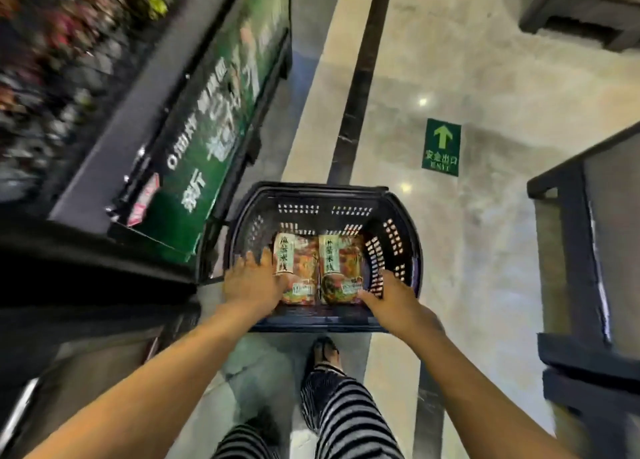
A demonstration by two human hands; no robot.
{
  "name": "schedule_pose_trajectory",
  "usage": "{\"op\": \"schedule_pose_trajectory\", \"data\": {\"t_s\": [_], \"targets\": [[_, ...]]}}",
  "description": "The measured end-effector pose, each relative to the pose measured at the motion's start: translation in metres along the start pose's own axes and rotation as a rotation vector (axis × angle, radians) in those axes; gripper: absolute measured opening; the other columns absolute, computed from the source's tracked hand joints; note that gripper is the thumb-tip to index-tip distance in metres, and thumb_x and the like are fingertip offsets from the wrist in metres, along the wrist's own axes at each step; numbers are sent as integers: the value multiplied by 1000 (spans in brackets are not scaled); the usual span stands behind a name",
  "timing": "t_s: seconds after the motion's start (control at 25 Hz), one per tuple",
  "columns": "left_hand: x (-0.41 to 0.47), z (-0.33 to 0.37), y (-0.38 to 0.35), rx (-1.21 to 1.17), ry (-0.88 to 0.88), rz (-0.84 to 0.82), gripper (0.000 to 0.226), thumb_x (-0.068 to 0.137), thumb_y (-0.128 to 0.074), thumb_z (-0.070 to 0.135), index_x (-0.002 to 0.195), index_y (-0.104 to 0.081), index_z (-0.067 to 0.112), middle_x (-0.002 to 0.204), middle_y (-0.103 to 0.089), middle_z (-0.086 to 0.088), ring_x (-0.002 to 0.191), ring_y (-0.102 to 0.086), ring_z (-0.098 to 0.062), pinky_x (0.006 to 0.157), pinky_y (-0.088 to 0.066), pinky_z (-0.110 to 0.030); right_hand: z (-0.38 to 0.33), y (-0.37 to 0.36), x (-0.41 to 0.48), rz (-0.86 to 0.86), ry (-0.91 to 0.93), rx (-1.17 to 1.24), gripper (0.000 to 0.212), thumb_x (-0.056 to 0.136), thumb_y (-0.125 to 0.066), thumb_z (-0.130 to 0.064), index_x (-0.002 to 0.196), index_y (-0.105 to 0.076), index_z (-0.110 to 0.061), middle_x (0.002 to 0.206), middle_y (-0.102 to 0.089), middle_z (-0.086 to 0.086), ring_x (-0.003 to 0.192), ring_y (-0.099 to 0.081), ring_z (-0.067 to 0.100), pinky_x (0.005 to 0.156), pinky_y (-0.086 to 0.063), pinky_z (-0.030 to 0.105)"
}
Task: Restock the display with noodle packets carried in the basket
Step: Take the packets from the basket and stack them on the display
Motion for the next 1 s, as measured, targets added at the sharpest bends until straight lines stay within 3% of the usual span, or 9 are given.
{"op": "schedule_pose_trajectory", "data": {"t_s": [0.12,0.2,0.36,0.56,0.6,0.68,0.72,0.84,1.0], "targets": [[75,1,-71,-14,21,-25,84,95,-38,65,155,-14,12,155,-32,-19,139,-36,-36,109,-35,-41,34,-67,80,-61,-63,37,63,93,-58,-43,141,-37,-9,125,-58,19,109,-58,37,85,-49,41],[129,1,-123,-101,61,-76,87,92,-43,67,153,-18,11,152,-36,-20,135,-40,-38,105,-38,-42,59,-111,135,-108,-101,52,70,92,-59,-49,142,-34,-7,127,-56,21,111,-56,37,84,-46,38],[229,-1,-208,-376,154,-123,85,87,-57,64,144,-27,8,143,-48,-18,128,-49,-39,103,-43,-44,87,-168,231,-156,-144,146,73,87,-67,-47,143,-42,-8,142,-49,16,127,-51,32,104,-42,36],[321,-10,-292,-620,304,-116,88,81,-71,55,139,-31,2,139,-52,-16,124,-52,-36,101,-45,-38,116,-224,327,-219,-282,226,75,85,-74,-36,142,-40,0,146,-45,13,132,-46,34,110,-38,39],[333,-12,-306,-674,333,-113,93,80,-73,55,142,-28,2,141,-50,-16,125,-51,-36,102,-44,-39,117,-232,340,-260,-306,261,86,79,-80,-35,144,-35,2,145,-44,11,134,-43,35,111,-37,37],[352,-13,-327,-744,380,-124,101,80,-73,54,147,-18,2,145,-45,-17,129,-47,-36,106,-42,-40,122,-245,369,-255,-340,322,146,33,-96,-54,149,-21,-6,148,-43,13,133,-43,40,111,-38,47],[360,-13,-334,-745,408,-124,104,80,-73,53,149,-14,2,147,-42,-18,132,-44,-37,107,-39,-41,133,-255,389,-222,-383,345,161,23,-94,-61,151,-11,-9,148,-42,18,132,-43,42,109,-40,53],[374,-16,-342,-660,462,-50,110,73,-78,57,146,-16,4,146,-40,-22,132,-42,-39,107,-39,-44,155,-267,415,-54,-472,336,145,56,-87,-57,151,10,-6,152,-32,24,138,-33,43,112,-34,54],[386,-22,-353,-735,469,36,97,67,-86,48,133,-27,8,135,-49,-18,124,-49,-38,101,-44,-46,166,-263,409,119,-524,215,130,64,-85,-54,153,-2,-8,152,-31,23,141,-25,43,114,-29,53]]}}
Point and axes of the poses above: each hand's wrist, its own x-axis towards the middle knuckle, its own y-axis out of the back of the hand, z = x × y, the point moved 7 cm from there along x, towards the middle knuckle
